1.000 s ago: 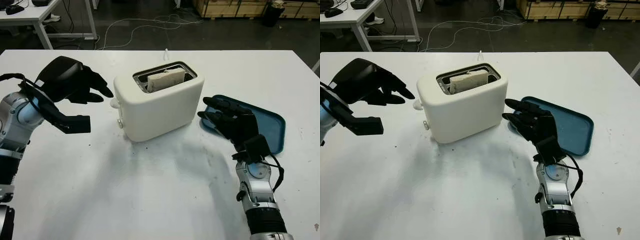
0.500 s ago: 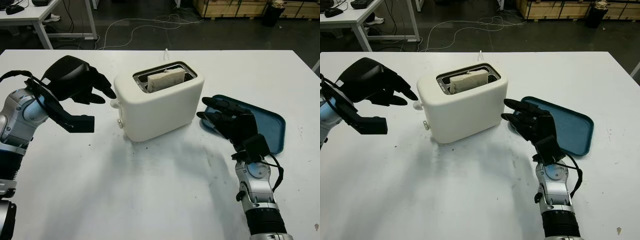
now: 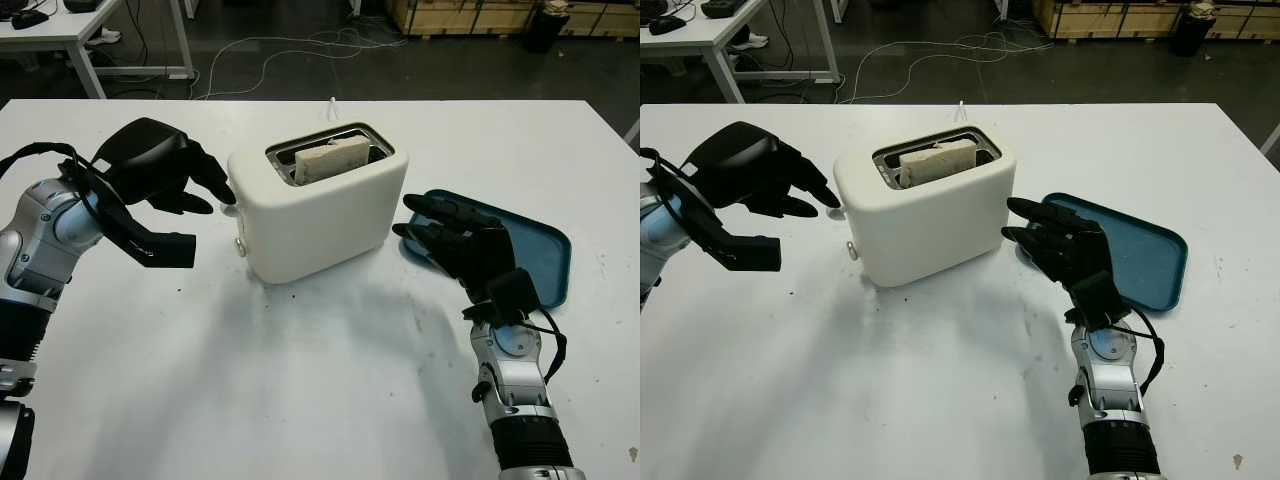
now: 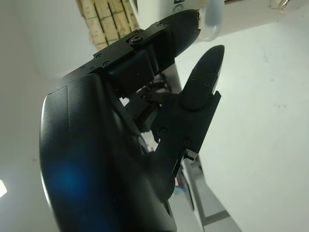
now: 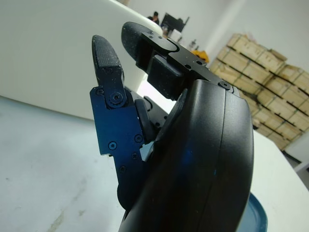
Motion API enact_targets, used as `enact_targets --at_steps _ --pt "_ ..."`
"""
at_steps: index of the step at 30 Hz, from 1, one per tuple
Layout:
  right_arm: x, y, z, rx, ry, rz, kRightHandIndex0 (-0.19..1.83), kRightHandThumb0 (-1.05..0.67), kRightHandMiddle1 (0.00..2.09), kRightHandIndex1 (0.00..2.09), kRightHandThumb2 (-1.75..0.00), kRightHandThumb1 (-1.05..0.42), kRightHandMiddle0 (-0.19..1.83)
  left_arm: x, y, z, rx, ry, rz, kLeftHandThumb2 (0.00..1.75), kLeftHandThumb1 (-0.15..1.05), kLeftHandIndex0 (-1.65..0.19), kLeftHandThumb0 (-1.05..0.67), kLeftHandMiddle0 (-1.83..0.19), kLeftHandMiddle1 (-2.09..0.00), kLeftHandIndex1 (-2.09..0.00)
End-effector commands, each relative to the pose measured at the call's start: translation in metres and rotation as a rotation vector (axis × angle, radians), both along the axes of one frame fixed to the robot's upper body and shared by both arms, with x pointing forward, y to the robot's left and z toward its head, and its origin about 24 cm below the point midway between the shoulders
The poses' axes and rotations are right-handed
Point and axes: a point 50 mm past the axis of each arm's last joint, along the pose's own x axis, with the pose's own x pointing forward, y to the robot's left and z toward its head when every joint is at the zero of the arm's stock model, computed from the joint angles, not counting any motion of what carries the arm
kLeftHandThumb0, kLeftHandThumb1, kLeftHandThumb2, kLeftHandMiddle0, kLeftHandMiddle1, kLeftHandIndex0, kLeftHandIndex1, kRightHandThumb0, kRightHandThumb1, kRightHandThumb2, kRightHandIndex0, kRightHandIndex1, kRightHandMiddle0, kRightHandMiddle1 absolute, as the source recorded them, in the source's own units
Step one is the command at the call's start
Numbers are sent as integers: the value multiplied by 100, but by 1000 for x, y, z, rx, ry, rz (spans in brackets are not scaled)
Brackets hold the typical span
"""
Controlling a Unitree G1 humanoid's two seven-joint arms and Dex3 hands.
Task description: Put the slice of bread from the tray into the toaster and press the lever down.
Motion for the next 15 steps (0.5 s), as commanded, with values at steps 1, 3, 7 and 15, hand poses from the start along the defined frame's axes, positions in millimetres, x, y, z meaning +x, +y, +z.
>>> enact_targets --at_steps 1,3,7,15 --pt "-1 0 0 10 0 -5 113 -47 0 9 -2 -92 102 2 0 3 38 -1 -4 1 79 -130 -24 -99 -128 -1" --pt "-1 0 0 16 2 -5 113 -47 0 9 -2 -92 102 3 0 1 41 7 -6 1 80 -131 -23 -100 -125 -1" --pt "-2 -1 0 10 -4 -4 113 -48 0 9 -3 -92 100 5 0 -3 53 24 -11 0 80 -134 -22 -96 -129 -2" --pt "-3 -1 0 15 -1 -3 112 -49 0 8 -3 -92 99 9 -6 -30 20 106 -45 0 81 -134 -22 -96 -121 -1"
